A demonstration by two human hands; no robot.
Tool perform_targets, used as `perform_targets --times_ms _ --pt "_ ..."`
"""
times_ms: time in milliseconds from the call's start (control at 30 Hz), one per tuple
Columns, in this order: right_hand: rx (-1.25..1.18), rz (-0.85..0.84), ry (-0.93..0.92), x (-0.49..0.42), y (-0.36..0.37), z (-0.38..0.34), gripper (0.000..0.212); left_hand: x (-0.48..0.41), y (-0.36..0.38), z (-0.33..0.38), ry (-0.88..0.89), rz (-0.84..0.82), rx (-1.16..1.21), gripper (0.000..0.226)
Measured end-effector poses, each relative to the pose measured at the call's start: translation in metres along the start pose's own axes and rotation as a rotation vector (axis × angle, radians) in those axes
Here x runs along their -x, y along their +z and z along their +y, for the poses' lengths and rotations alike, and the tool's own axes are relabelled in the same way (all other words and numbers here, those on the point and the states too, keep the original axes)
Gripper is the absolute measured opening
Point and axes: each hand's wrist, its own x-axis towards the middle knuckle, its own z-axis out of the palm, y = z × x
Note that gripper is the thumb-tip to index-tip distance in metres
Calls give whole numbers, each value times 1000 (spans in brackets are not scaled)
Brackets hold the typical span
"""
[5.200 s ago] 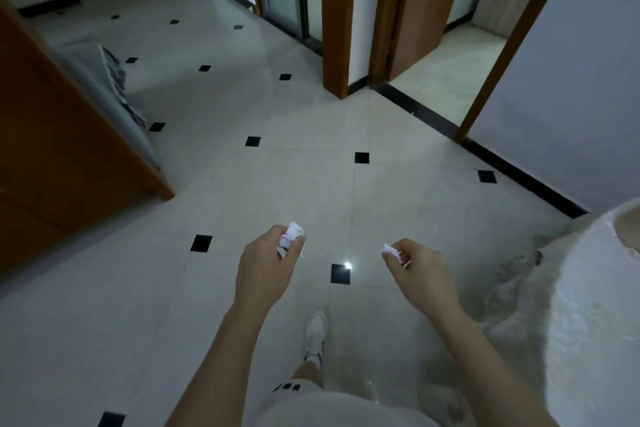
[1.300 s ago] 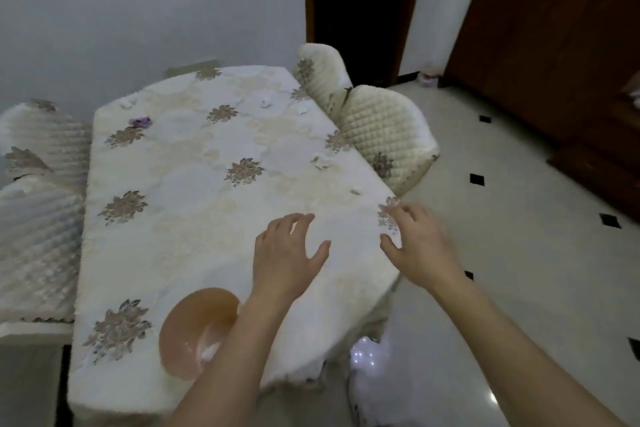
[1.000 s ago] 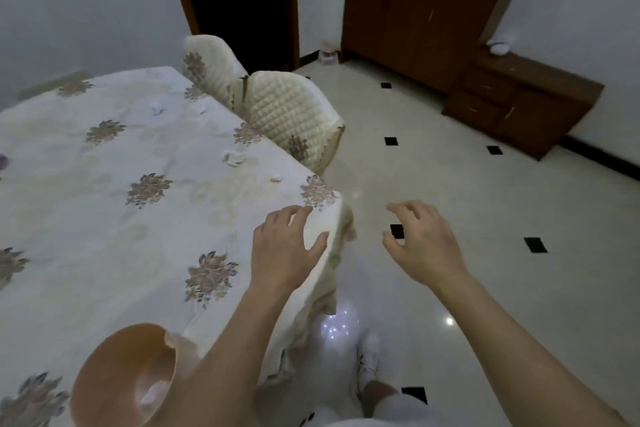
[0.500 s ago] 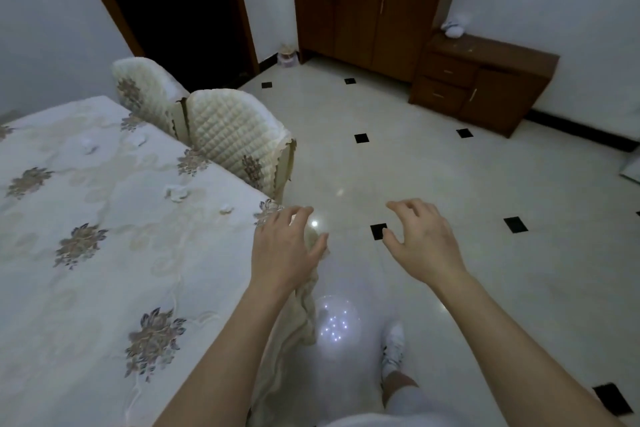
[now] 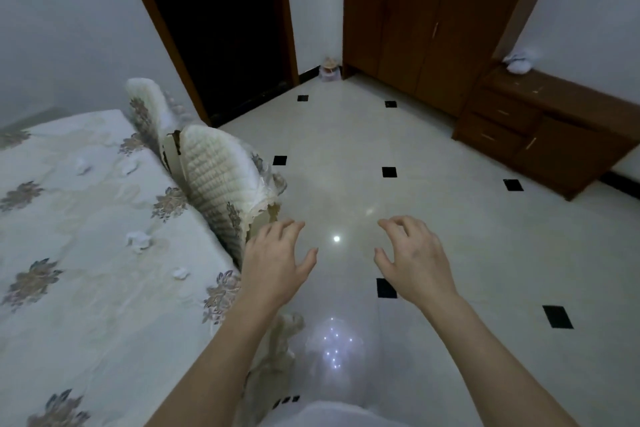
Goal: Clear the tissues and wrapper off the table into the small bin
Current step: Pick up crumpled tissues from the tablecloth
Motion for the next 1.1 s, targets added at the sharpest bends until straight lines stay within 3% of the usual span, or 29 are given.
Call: perform_targets --times_ms 400,800,1100 --pt "-67 -96 -138 -157 45 17 43 -107 32 -26 -185 13 -63 51" --pt "-46 -155 -224 -397 111 5 41 -304 77 -126 -337 152 24 49" --pt "-86 -258 -324 -519 161 -25 42 -396 89 -191 -448 134 -14 48"
